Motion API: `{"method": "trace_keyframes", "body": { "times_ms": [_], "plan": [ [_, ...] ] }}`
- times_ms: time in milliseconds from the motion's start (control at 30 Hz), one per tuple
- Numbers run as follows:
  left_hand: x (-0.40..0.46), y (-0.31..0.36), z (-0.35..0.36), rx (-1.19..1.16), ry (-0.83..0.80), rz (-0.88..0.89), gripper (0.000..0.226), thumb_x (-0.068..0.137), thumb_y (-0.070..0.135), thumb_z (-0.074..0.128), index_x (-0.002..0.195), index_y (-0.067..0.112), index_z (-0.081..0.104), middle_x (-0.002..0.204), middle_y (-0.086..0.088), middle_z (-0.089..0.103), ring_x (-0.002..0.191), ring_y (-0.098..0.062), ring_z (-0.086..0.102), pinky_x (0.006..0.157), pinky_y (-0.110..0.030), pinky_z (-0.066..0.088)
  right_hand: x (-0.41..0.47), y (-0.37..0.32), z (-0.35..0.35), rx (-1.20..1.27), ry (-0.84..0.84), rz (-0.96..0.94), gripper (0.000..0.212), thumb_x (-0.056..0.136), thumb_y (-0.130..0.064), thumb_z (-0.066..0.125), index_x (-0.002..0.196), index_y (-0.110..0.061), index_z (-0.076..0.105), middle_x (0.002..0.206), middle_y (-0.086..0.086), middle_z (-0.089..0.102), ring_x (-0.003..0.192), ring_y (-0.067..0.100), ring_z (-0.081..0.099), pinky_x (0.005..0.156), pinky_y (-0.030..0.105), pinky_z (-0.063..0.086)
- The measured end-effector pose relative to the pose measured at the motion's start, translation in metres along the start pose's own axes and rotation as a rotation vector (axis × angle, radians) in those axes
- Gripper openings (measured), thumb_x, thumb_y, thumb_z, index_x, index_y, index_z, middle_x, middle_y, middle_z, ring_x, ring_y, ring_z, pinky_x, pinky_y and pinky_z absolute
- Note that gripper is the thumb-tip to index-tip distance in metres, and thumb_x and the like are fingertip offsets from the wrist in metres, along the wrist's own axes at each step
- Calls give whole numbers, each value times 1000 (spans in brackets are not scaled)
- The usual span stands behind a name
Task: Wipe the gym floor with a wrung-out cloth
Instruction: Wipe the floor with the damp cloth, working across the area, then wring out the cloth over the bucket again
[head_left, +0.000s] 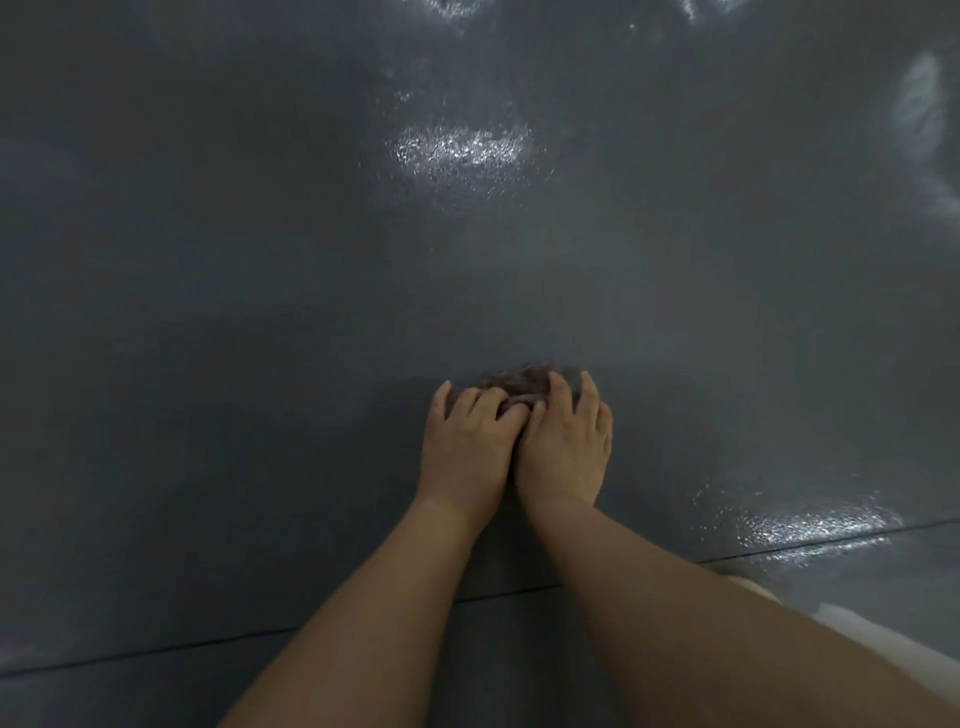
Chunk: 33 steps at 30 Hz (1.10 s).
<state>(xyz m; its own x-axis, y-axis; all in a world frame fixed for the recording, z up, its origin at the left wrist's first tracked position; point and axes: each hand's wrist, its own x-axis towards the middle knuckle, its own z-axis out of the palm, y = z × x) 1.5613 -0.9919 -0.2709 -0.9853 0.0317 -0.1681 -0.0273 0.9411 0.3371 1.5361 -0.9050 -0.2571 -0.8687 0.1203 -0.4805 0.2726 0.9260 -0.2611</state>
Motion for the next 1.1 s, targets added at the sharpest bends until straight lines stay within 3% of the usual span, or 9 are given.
{"method": "trace_keyframes", "body": {
  "times_ms": [133, 267, 400, 500, 633, 767, 833, 933, 1100],
  "plan": [
    [-5, 16, -29, -157, -249, -151, 32, 98, 33, 36, 121, 28, 58, 117, 1, 58, 112, -22, 52, 98, -34, 33, -25, -4, -20, 46, -65, 39, 43, 102, -29, 29, 145, -22, 33, 158, 4, 11, 142, 26, 12, 116, 36, 13],
    [-22, 37, -73, -293, -368, -293, 31, 97, 31, 43, 126, 30, 53, 119, -3, 56, 109, -24, 54, 94, -32, 35, -46, -6, -62, 63, -205, 39, 39, 101, -31, 33, 134, -18, 49, 151, 10, 29, 136, 29, 25, 110, 38, 25],
    [-37, 61, -129, -423, -449, -401, 32, 90, 21, 53, 121, 26, 56, 112, -7, 59, 104, -29, 56, 92, -37, 42, -66, -12, -118, 157, -388, 50, 38, 97, -41, 41, 122, -19, 60, 126, 10, 57, 118, 31, 50, 98, 41, 43],
    [-41, 82, -175, -525, -486, -405, 28, 88, 16, 54, 115, 22, 59, 98, -12, 64, 95, -33, 59, 85, -45, 47, -83, -20, -176, 257, -485, 95, 40, 97, -41, 45, 125, -15, 58, 125, 9, 60, 116, 27, 54, 93, 31, 43],
    [-37, 115, -245, -625, -493, -419, 22, 89, 10, 52, 107, 20, 61, 77, -8, 63, 80, -33, 62, 73, -42, 52, -106, -35, -261, 380, -503, 130, 37, 96, -38, 49, 120, -13, 61, 121, 9, 62, 113, 24, 55, 88, 27, 41],
    [-30, 152, -309, -719, -509, -442, 19, 91, 10, 54, 81, 27, 54, 69, -8, 59, 81, -41, 62, 76, -54, 52, -127, -50, -349, 461, -499, 176, 42, 99, -39, 41, 117, -8, 63, 96, 9, 64, 91, 23, 56, 67, 24, 43],
    [-26, 177, -353, -731, -518, -458, 19, 93, 12, 52, 81, 26, 50, 73, -4, 59, 80, -32, 61, 79, -44, 53, -137, -55, -392, 550, -522, 269, 49, 100, -45, 34, 127, -11, 56, 113, 8, 61, 96, 23, 58, 75, 28, 45],
    [-23, 216, -417, -789, -510, -473, 13, 99, 12, 44, 90, 20, 49, 71, 3, 52, 70, -18, 53, 56, -16, 47, -152, -54, -455, 677, -540, 374, 50, 99, -50, 31, 127, -13, 51, 132, 6, 53, 109, 26, 59, 96, 42, 44],
    [-11, 288, -503, -781, -564, -442, 27, 103, 17, 35, 122, 5, 51, 88, -4, 57, 76, -13, 49, 58, -21, 36, -170, -33, -564, 746, -596, 377, 46, 99, -51, 31, 111, -15, 57, 121, 7, 59, 98, 24, 58, 95, 43, 46]
  ]
}}
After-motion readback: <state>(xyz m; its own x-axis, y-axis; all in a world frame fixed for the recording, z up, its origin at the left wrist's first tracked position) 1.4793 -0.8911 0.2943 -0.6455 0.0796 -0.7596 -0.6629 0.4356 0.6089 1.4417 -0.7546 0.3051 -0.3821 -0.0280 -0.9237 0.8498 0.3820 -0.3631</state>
